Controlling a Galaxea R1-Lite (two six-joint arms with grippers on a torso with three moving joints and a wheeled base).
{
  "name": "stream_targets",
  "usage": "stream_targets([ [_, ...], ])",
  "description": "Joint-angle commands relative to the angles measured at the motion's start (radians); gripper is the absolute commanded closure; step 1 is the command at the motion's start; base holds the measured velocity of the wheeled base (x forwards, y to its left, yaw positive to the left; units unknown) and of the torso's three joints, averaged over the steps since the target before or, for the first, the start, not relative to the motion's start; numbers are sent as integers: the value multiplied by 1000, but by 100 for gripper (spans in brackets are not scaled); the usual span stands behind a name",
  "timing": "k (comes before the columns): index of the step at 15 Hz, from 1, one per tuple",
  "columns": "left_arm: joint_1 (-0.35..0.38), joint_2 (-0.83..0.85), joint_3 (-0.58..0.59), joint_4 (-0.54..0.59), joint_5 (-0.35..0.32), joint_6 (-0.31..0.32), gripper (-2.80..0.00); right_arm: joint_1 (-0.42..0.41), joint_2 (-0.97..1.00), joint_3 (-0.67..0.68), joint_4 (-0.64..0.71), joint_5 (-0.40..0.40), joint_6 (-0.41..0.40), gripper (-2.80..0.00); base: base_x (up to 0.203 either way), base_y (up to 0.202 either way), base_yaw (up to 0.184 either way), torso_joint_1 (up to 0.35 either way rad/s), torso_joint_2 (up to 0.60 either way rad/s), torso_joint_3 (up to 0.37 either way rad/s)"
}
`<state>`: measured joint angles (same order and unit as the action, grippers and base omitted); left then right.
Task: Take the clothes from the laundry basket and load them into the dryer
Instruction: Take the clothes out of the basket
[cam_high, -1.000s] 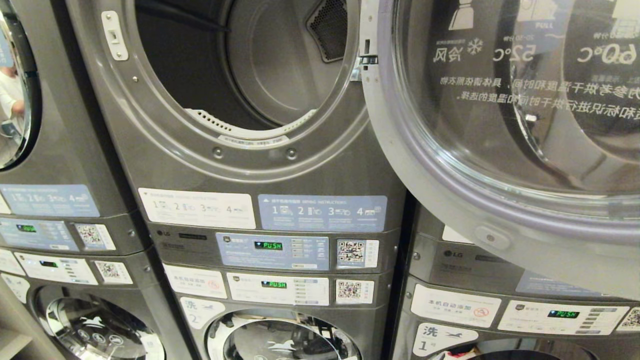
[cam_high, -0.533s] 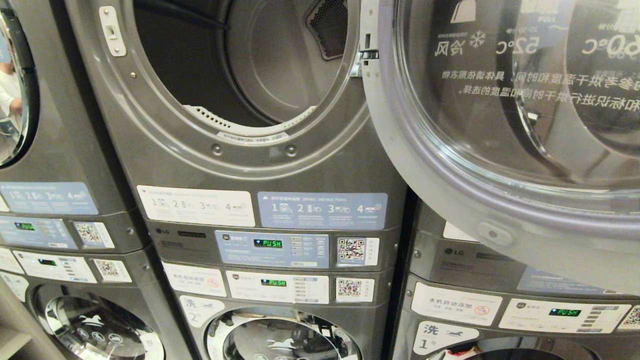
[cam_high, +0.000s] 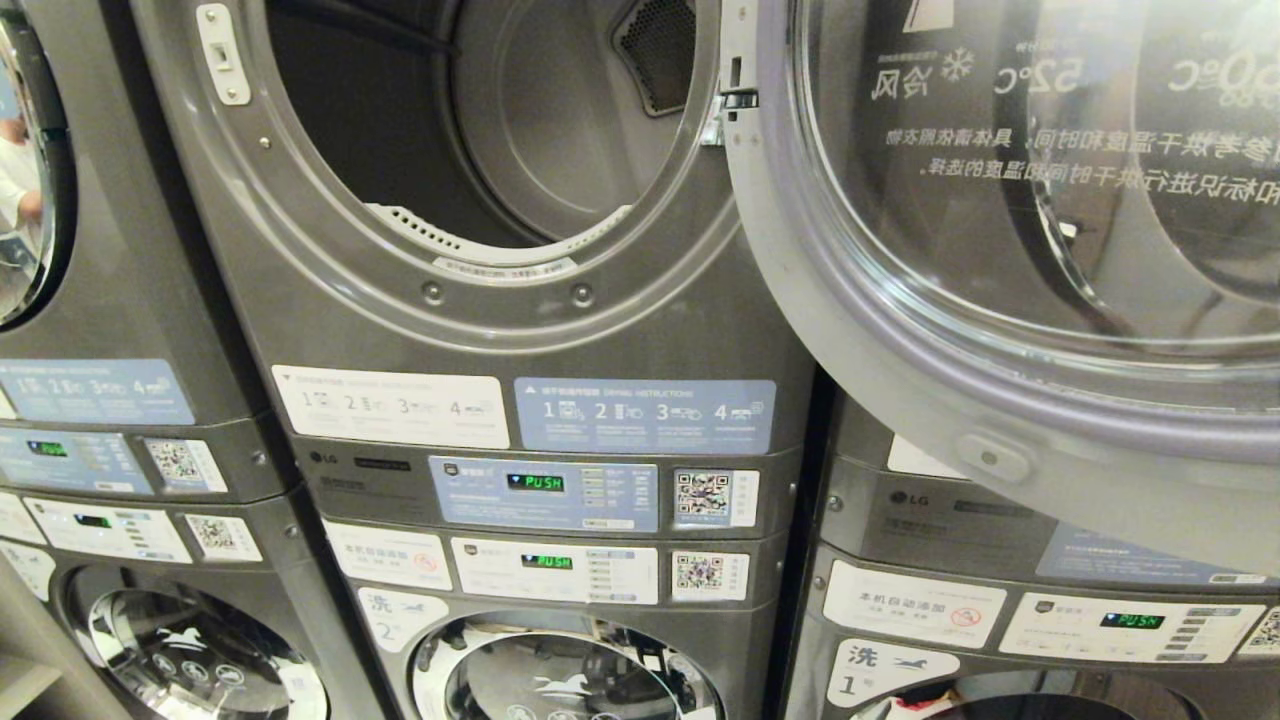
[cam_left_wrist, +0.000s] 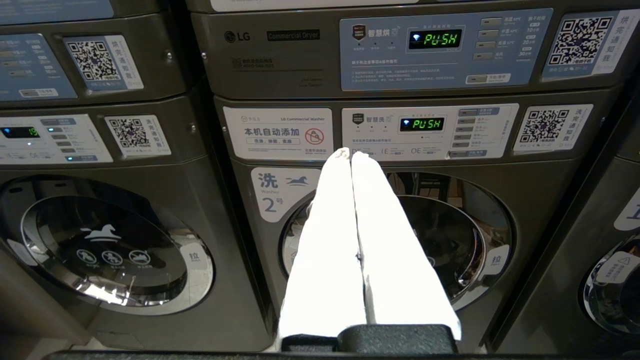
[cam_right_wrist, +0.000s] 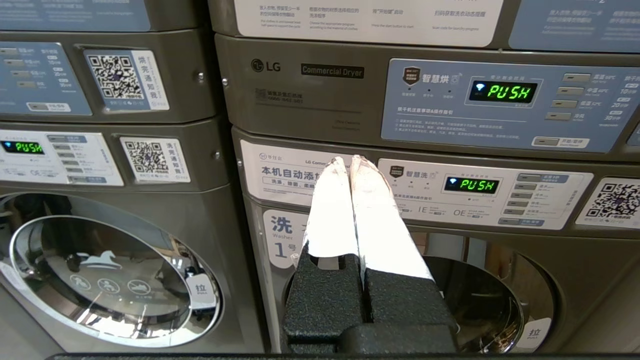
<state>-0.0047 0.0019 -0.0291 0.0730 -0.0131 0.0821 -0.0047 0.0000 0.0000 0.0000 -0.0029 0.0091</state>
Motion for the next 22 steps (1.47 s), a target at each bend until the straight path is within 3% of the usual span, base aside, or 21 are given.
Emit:
stream_targets([
  [1,0,0,0,1,0,1,0,0,0,0,0,0,0,0,0,0,0,-65,137,77],
  [16,-2,0,1,-2,-1,1,0,1,0,-2,0,0,-5,0,0,0,0,-61,129,66],
  [19,0,0,12,-37,18,-54,0,2,0,0,0,0,0,0,0,0,0,-62,135,72],
  [22,0,0,12,-38,18,-56,0,2,0,-3,2,0,-8,0,0,0,0,-70,145,72],
])
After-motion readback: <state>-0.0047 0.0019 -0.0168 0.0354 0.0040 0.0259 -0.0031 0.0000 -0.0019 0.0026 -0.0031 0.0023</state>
